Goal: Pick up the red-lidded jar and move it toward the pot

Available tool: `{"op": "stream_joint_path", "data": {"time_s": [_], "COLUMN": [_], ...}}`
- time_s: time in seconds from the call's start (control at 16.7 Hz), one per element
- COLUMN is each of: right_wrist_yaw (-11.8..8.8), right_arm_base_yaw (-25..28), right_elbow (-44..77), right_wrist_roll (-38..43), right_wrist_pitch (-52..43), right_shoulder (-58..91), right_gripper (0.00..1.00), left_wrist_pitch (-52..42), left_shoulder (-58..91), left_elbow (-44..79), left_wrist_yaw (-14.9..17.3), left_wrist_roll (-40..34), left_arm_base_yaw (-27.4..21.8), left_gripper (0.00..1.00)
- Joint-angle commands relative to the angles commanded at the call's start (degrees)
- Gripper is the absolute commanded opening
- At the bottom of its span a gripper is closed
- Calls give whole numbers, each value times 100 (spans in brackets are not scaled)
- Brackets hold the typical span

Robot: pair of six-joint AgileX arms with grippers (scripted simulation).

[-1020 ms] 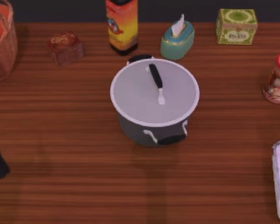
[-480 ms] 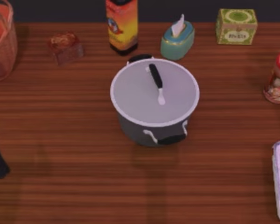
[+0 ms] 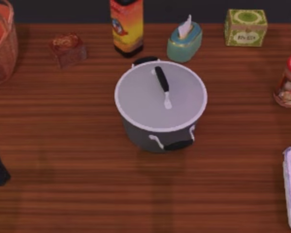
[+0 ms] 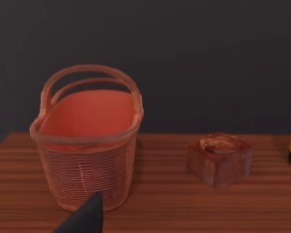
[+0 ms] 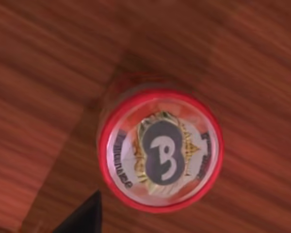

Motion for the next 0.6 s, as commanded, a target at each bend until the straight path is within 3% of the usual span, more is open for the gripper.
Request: {"op": "stream_joint_path", "data": {"time_s": [0.3, 0.6], "right_wrist_yaw": [-44, -48], "right_arm_base_yaw": [96, 106], "right_elbow": [903, 967], "right_wrist_roll": [-387, -420], "right_wrist_pitch": [-803, -875], "right_shoulder": [1334, 1439], "right_gripper": [100, 100], "left_wrist_pitch": [0, 0], "left_shoulder": [0, 0], "left_elbow": [0, 0], "left_wrist_yaw": [0, 0], "left_wrist_roll": [0, 0], "left_arm_base_yaw": [0, 0], "left_gripper": [100, 100]}}
